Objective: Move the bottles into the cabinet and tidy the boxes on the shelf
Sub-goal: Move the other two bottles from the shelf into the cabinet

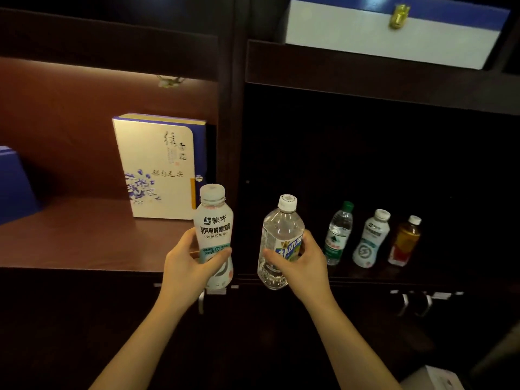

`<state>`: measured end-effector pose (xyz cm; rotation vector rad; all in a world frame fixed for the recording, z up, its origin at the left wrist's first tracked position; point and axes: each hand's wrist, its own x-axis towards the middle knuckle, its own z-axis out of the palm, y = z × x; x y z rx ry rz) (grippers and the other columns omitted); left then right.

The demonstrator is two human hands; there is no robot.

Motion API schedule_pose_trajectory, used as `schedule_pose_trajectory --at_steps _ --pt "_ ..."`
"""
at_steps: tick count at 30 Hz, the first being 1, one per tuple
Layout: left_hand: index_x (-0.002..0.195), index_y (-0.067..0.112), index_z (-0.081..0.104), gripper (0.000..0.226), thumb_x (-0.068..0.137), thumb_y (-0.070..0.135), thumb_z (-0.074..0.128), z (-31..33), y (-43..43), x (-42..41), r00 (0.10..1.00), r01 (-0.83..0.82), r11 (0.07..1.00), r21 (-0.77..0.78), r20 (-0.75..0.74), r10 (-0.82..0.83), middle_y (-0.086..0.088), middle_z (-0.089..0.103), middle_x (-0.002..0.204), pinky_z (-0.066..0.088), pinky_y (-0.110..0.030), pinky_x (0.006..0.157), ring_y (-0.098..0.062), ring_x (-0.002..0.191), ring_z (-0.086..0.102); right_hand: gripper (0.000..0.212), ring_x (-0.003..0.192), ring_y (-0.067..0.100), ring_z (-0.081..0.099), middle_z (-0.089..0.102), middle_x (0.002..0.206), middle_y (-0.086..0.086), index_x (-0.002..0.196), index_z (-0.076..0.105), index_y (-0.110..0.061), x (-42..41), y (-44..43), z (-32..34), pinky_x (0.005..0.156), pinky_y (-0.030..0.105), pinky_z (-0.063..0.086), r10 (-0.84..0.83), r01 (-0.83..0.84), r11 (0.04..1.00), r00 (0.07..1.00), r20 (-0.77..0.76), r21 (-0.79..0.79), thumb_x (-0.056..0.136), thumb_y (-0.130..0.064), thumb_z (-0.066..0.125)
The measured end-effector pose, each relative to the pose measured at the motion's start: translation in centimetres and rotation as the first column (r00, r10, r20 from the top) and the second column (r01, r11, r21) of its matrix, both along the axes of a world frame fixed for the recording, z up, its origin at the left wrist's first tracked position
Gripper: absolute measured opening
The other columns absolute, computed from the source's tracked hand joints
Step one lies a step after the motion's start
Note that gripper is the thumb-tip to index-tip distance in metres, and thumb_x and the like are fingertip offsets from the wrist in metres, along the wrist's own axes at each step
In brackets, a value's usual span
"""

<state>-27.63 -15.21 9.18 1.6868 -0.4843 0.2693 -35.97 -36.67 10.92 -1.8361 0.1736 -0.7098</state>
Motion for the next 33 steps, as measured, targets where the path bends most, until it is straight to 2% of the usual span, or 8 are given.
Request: schedule_pose_trajectory --at_steps 6,11,16,19,22,24,28,33 --pt "0.121 0.033 0.061 0.054 0.073 0.037 0.084 -0.4 -6.2 0.5 0.998 0.059 0.998 0.023 -0.005 -0.059 0.017 0.071 0.112 0.056 -0.023 0.082 0.001 0.102 0.067 0.059 0.097 -0.009 0.067 0.069 0.106 -0.030 0.117 0.060 -0.035 0.0 -5.2 -1.1 0.075 0.006 0.050 -0.056 0.057 0.998 0.998 -0.017 0.022 0.066 -0.039 0.089" --pt "0.120 0.034 0.062 0.052 0.073 0.044 0.082 -1.6 -10.7 1.8 0.999 0.035 0.997 0.075 0.001 -0.035 0.021 0.070 0.110 0.051 -0.013 0.080 0.007 0.103 0.063 0.062 0.100 -0.007 0.067 0.071 0.107 -0.023 0.121 0.060 -0.034 1.7 -9.3 -2.7 0.078 0.008 0.052 -0.067 0.068 0.997 0.997 -0.043 0.037 0.066 -0.034 0.090" --pt "0.123 0.034 0.060 0.057 0.072 0.050 0.080 -3.2 -14.3 4.0 0.999 -0.012 0.994 0.106 -0.031 0.016 0.024 0.069 0.113 0.051 -0.016 0.083 0.009 0.106 0.061 0.066 0.100 -0.005 0.067 0.073 0.107 -0.016 0.125 0.060 -0.029 4.6 -12.5 -4.7 0.080 0.013 0.053 -0.042 0.045 0.999 0.995 -0.090 0.022 0.067 -0.027 0.091" --pt "0.121 0.033 0.061 0.054 0.073 0.046 0.081 -4.4 -15.8 5.5 0.997 -0.037 0.991 0.127 -0.064 0.046 0.023 0.070 0.110 0.052 -0.014 0.081 0.009 0.104 0.063 0.065 0.100 -0.006 0.067 0.073 0.105 -0.021 0.126 0.060 -0.029 6.6 -14.0 -6.0 0.077 0.009 0.052 -0.020 0.026 0.998 0.994 -0.107 0.048 0.069 -0.025 0.091" --pt "0.121 0.028 0.061 0.055 0.072 0.042 0.083 -5.7 -17.2 7.1 0.991 -0.080 0.985 0.155 -0.097 0.096 0.019 0.070 0.107 0.053 -0.012 0.078 0.012 0.101 0.061 0.062 0.101 -0.008 0.066 0.067 0.109 -0.034 0.122 0.058 -0.035 8.4 -15.4 -7.3 0.076 0.007 0.051 -0.001 0.008 0.998 0.993 -0.119 0.056 0.069 -0.026 0.091" --pt "0.123 0.028 0.060 0.057 0.072 0.040 0.084 -6.4 -17.9 7.9 0.987 -0.099 0.982 0.162 -0.111 0.118 0.020 0.069 0.107 0.052 -0.012 0.078 0.013 0.101 0.061 0.062 0.102 -0.008 0.066 0.067 0.110 -0.034 0.122 0.058 -0.035 9.4 -16.2 -8.1 0.079 0.009 0.052 0.011 -0.003 0.998 0.991 -0.131 0.060 0.069 -0.027 0.090" --pt "0.125 0.022 0.059 0.060 0.073 0.036 0.084 -7.6 -18.9 9.4 0.980 -0.120 0.974 0.190 -0.137 0.147 0.019 0.068 0.107 0.050 -0.009 0.076 0.008 0.099 0.062 0.066 0.105 -0.002 0.067 0.072 0.112 -0.018 0.126 0.059 -0.033 11.5 -17.5 -9.6 0.086 0.019 0.054 0.037 -0.023 0.995 0.988 -0.153 0.092 0.068 -0.028 0.091" --pt "0.129 0.015 0.057 0.063 0.075 0.033 0.083 -8.7 -19.8 10.7 0.972 -0.148 0.966 0.212 -0.146 0.181 0.008 0.068 0.115 0.053 -0.021 0.081 -0.008 0.108 0.064 0.064 0.104 -0.008 0.066 0.070 0.111 -0.027 0.119 0.055 -0.045 13.4 -18.3 -10.6 0.083 0.012 0.053 0.067 -0.048 0.994 0.980 -0.185 0.103 0.069 -0.028 0.091"
